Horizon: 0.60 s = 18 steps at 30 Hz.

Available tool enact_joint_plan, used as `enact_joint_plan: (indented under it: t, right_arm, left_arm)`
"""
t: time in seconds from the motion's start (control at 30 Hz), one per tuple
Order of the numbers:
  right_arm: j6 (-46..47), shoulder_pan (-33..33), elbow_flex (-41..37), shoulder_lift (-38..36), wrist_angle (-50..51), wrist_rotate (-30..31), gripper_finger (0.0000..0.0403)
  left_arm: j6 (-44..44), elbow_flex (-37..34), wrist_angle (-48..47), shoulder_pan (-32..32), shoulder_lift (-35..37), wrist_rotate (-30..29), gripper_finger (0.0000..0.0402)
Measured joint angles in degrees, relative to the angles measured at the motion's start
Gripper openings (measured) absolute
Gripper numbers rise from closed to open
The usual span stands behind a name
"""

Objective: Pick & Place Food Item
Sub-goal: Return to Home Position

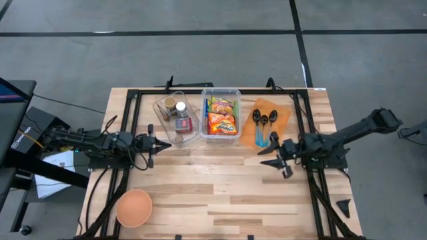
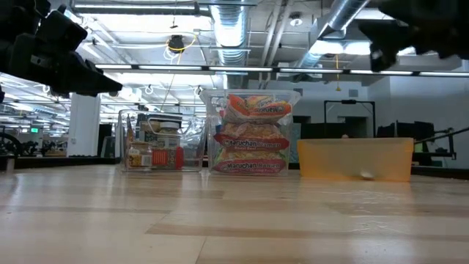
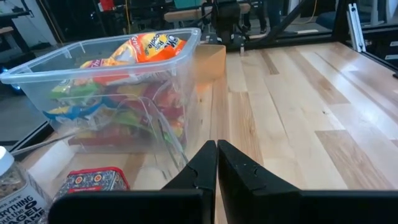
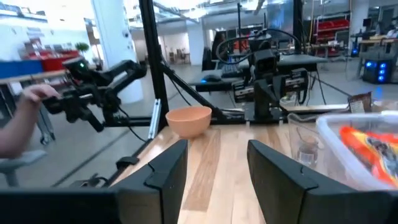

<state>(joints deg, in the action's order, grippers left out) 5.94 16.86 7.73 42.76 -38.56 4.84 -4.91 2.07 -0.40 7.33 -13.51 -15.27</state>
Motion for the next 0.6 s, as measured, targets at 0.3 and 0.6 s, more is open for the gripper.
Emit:
enact_joint_plan:
  t: [0.3, 0.6]
  right_arm:
    - [3.4, 1.1, -7.2, -20.9, 14.4, -0.4, 0.0163]
    - [-1.3, 2.4, -7.2, -37.4, 34.2, 14.0, 0.0163]
  left_arm:
    - [0.0, 0.0, 0.4, 0.0, -0.6, 0.0, 0.0008]
    - [0.0, 0.0, 0.5, 0.0, -0.6, -0.1, 0.0009]
